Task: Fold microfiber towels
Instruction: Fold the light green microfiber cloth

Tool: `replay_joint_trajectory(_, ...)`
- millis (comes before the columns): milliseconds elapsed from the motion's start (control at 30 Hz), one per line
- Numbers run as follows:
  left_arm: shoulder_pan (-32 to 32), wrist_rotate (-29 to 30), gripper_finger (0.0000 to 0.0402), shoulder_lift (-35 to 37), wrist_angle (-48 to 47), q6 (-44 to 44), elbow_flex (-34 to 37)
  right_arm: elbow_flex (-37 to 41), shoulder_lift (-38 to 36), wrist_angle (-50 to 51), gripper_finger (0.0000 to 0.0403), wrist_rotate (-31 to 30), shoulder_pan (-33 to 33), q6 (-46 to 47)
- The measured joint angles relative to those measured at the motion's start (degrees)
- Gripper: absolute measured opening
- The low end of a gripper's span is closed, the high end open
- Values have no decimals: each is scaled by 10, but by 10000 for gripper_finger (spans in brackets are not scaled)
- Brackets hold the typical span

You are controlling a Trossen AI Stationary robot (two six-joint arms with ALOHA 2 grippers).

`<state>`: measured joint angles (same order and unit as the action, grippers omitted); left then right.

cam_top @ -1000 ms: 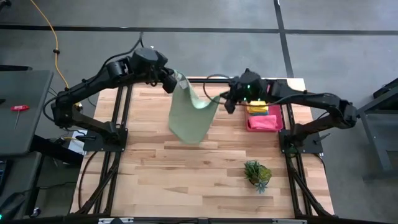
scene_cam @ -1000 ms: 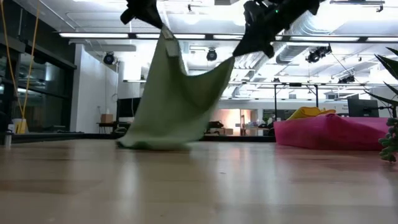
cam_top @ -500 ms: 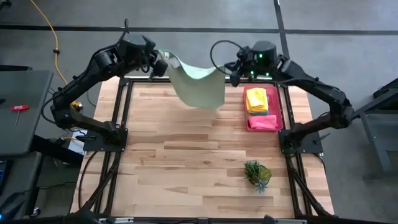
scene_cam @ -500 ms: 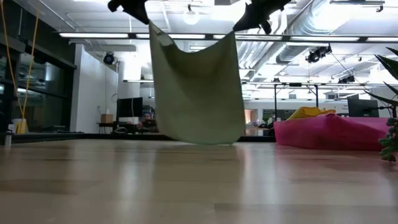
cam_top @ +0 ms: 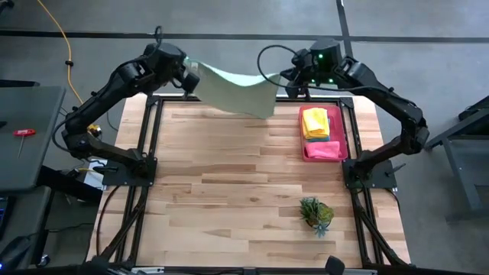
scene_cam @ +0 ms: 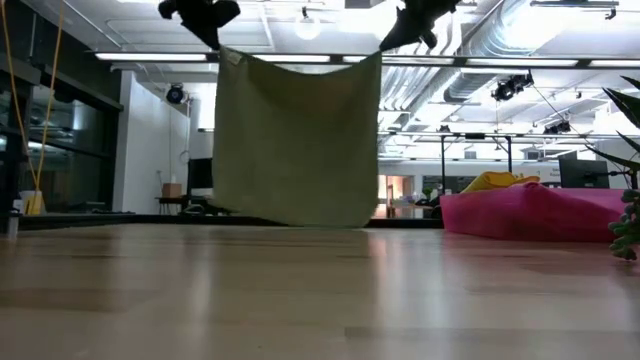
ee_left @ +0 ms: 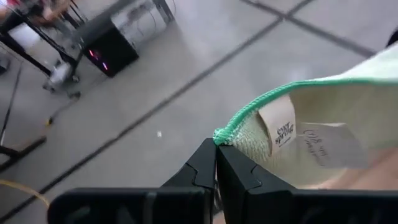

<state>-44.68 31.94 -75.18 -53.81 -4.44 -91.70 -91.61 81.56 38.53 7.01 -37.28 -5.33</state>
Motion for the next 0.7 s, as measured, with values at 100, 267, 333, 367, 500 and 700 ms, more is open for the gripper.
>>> replay_joint_trajectory(100, 10, -9, 0, 0, -27, 28, 20, 5, 0, 20, 0, 0, 0, -23)
replay_joint_trajectory(267, 30, -11, 0, 1, -79, 74, 58, 6, 0, 54, 0, -32, -1, -48)
replay_joint_trajectory(333, 35, -1, 0, 2, -96, 88, 68, 6, 0, 55, 0, -36, -7, -54)
replay_joint_trajectory(367, 36, 7, 0, 2, -99, 91, 72, 6, -1, 54, 0, -36, -12, -56)
replay_joint_trajectory(500, 40, 25, 0, 2, -89, 86, 81, 6, -2, 48, 0, -38, -35, -68)
replay_joint_trajectory(700, 36, 49, 0, 2, -26, 13, 81, 6, -2, 22, 0, -35, -78, -87)
